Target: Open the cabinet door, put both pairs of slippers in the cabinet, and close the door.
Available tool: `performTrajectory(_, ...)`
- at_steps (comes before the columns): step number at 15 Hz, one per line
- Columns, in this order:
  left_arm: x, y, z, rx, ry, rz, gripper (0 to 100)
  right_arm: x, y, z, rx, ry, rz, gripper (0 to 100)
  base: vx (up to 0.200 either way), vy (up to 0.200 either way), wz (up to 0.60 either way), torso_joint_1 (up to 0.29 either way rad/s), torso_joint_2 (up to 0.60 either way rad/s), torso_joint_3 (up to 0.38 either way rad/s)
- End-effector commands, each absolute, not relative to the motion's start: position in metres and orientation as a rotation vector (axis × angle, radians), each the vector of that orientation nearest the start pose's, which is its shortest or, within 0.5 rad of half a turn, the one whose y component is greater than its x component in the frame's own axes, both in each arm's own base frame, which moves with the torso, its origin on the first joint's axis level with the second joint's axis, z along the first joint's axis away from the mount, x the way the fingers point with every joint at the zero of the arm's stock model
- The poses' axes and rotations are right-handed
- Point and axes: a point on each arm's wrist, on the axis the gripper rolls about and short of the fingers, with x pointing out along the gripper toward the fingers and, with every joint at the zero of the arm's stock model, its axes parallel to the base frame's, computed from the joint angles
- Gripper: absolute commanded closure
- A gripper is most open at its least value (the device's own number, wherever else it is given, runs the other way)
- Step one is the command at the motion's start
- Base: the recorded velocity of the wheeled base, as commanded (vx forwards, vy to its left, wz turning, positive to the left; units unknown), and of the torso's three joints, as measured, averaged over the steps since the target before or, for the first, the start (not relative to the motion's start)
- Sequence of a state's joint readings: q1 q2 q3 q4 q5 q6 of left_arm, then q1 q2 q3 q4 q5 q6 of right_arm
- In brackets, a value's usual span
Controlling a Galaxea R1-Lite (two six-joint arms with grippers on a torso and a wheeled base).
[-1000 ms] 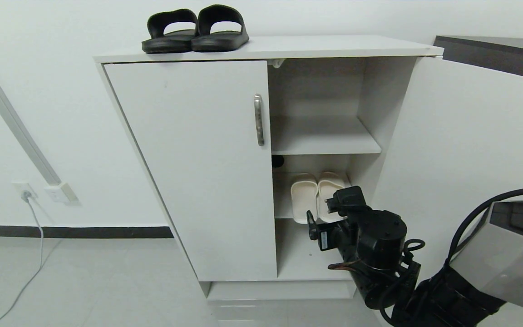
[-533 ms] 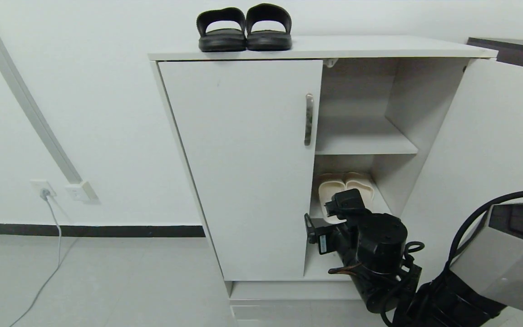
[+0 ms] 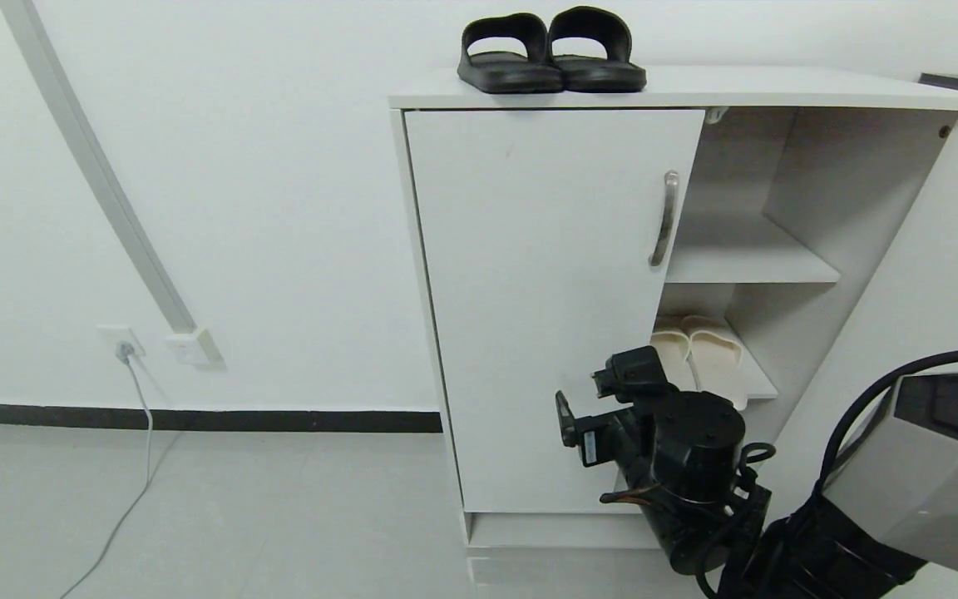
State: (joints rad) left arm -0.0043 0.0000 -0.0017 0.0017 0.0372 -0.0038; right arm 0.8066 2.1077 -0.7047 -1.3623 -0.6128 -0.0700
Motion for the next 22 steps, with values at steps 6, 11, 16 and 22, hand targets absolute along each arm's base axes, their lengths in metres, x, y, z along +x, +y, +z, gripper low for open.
performTrajectory(6,-0.0229,0.0009,0.0757,-0.005,0.0,0.035,100,0.2544,0.2477,0.096,-0.079,0.0,0.224,0,0.0,0.0,0.0,0.0,0.0,0.0)
performTrajectory(11,-0.0229,0.001,0.0757,-0.003,0.0,0.038,100,0.2539,0.2461,0.0933,-0.086,-0.01,0.265,0,0.0,0.0,0.0,0.0,0.0,0.0)
performTrajectory(16,-0.0229,0.001,0.0757,-0.003,0.0,0.038,100,0.2532,0.2461,0.0938,-0.078,-0.024,0.294,0,0.0,0.0,0.0,0.0,0.0,0.0)
performTrajectory(22,-0.0229,0.001,0.0757,-0.003,0.0,0.038,100,0.2532,0.2469,0.0915,-0.083,-0.018,0.296,0,0.0,0.0,0.0,0.017,-0.16,-0.231)
